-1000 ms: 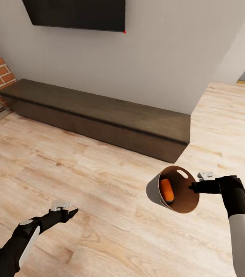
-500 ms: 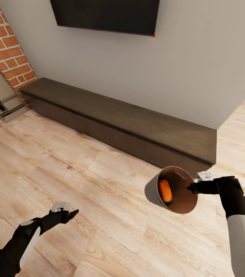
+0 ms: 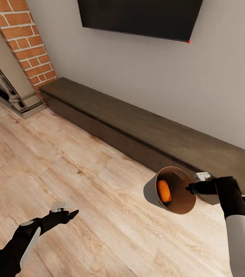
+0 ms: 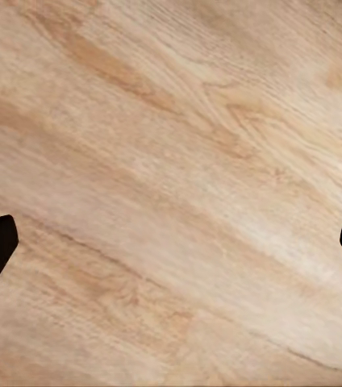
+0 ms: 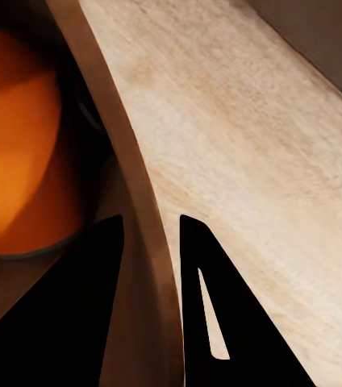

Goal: Put the three can of soda from the living room inside the tash can in the kitchen.

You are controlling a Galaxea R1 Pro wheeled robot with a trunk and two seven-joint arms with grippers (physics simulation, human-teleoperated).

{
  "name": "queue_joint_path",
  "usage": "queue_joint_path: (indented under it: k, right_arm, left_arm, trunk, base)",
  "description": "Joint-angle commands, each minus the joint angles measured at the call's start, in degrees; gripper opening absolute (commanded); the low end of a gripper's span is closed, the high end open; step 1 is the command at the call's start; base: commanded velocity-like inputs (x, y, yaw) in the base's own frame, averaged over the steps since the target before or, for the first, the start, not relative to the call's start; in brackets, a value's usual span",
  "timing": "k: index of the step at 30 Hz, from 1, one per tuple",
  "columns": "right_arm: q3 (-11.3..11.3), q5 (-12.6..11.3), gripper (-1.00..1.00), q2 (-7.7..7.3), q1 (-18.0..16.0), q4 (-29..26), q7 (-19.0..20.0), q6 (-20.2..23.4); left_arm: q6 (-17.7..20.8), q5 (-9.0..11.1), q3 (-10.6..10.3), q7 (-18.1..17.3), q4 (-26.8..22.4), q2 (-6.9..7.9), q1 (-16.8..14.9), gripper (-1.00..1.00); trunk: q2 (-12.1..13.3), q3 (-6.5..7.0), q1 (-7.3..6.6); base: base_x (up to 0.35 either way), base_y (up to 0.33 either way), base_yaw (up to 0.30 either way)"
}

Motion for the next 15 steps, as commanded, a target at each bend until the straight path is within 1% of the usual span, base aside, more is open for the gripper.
queue_joint_path:
  k: [1, 11, 15]
  right_arm:
    - [0.0, -1.1, -1.0, 0.04, 0.0, 0.0, 0.4, 0.7]
    - [0.6, -1.0, -1.0, 0.42, 0.6, 0.0, 0.2, 0.7]
    - [1.0, -1.0, -1.0, 0.86, 0.8, 0.0, 0.0, 0.7]
  left_arm:
    - [0.0, 0.0, 0.0, 0.0, 0.0, 0.0, 0.0, 1.0]
    - [0.0, 0.0, 0.0, 0.1, 0.1, -0.1, 0.0, 1.0]
    - [0.0, 0.0, 0.0, 0.1, 0.1, -0.09, 0.0, 1.0]
  trunk:
    - [0.0, 0.01, 0.0]
    - [0.0, 0.01, 0.0]
    - [0.0, 0.01, 0.0]
  base:
    - [0.323, 0.0, 0.253]
    - [0.319, 0.0, 0.253]
    - [0.207, 0.046, 0.253]
